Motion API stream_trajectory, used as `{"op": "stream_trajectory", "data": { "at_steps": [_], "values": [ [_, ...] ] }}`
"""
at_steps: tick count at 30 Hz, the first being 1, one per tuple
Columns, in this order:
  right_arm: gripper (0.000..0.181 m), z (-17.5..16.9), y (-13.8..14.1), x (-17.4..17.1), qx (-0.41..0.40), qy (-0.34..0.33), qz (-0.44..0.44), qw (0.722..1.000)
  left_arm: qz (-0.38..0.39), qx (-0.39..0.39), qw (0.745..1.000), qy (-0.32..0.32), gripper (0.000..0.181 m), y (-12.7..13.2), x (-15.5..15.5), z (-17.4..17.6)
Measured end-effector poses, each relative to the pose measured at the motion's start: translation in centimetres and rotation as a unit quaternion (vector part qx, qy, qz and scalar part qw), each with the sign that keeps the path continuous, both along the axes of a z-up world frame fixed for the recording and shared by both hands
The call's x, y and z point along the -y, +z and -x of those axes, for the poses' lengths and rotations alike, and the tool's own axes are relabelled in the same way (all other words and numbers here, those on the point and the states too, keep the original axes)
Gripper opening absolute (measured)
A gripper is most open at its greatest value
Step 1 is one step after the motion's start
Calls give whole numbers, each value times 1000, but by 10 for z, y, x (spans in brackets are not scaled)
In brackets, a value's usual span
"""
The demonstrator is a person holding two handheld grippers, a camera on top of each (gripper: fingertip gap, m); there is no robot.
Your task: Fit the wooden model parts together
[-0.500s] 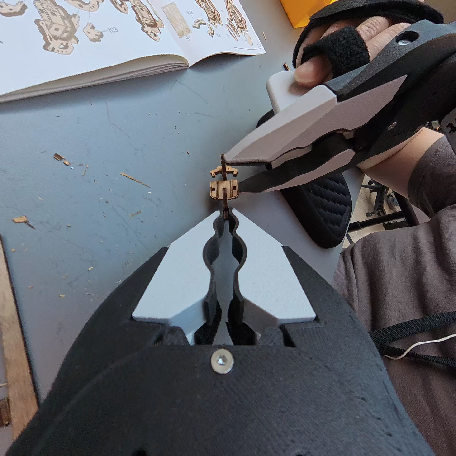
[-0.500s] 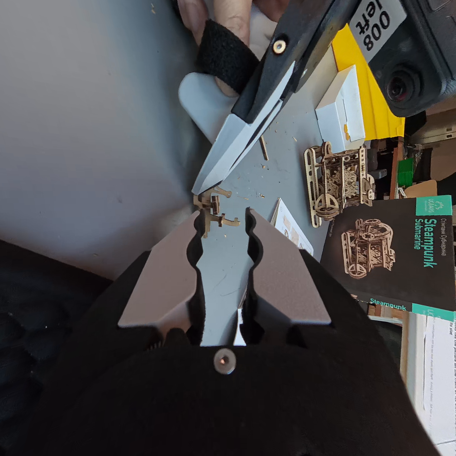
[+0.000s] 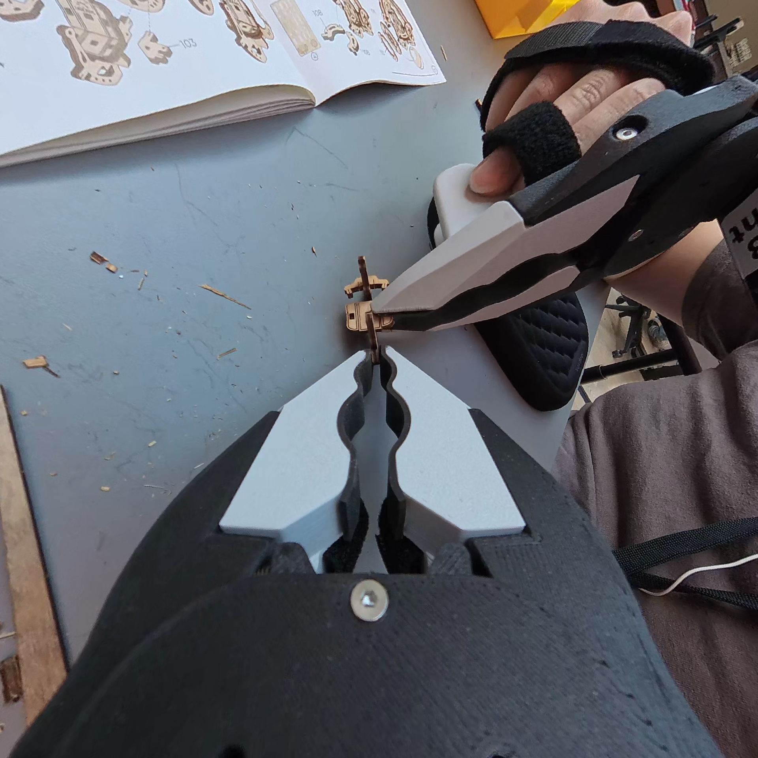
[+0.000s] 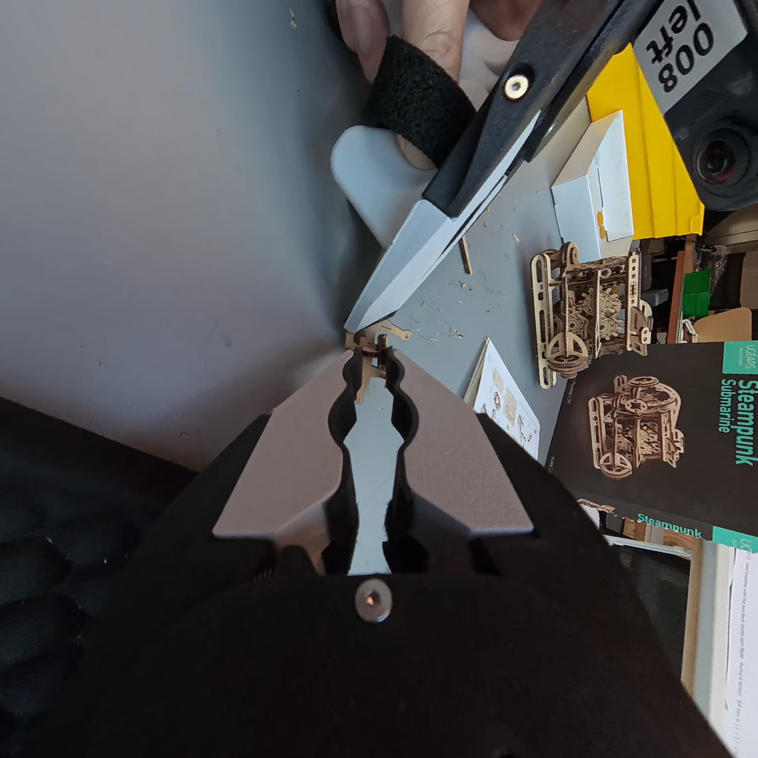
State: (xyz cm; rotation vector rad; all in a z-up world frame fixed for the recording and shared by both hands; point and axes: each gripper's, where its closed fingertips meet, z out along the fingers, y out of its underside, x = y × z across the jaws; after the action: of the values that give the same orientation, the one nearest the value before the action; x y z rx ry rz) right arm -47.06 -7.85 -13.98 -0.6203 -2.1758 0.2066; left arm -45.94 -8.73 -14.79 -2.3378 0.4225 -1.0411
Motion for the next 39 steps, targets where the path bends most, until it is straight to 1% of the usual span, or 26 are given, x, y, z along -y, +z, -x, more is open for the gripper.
{"op": "stream_trajectory", "data": {
  "at_steps": [1, 10, 14, 30, 33, 39],
  "values": [
    [9, 0, 0, 0, 0, -1, 2, 1000, 0, -1, 1000, 0, 0, 0, 0, 0],
    [9, 1, 0, 0, -1, 3, -1, 1000, 0, -1, 1000, 1, 0, 0, 0, 1],
    [10, 2, 0, -2, -6, 2, -24, 1000, -1, -3, 1000, 3, 0, 0, -1, 1],
    [10, 2, 0, -2, -11, 12, -45, 999, -3, -5, 1000, 1, 0, 0, -1, 1],
    [9, 1, 0, -1, -8, 14, -37, 999, -1, -2, 1000, -2, 0, 0, 0, 0],
    [9, 1, 0, -1, -9, 16, -56, 998, 0, -2, 1000, -2, 0, 0, 0, 0]
  ]
}}
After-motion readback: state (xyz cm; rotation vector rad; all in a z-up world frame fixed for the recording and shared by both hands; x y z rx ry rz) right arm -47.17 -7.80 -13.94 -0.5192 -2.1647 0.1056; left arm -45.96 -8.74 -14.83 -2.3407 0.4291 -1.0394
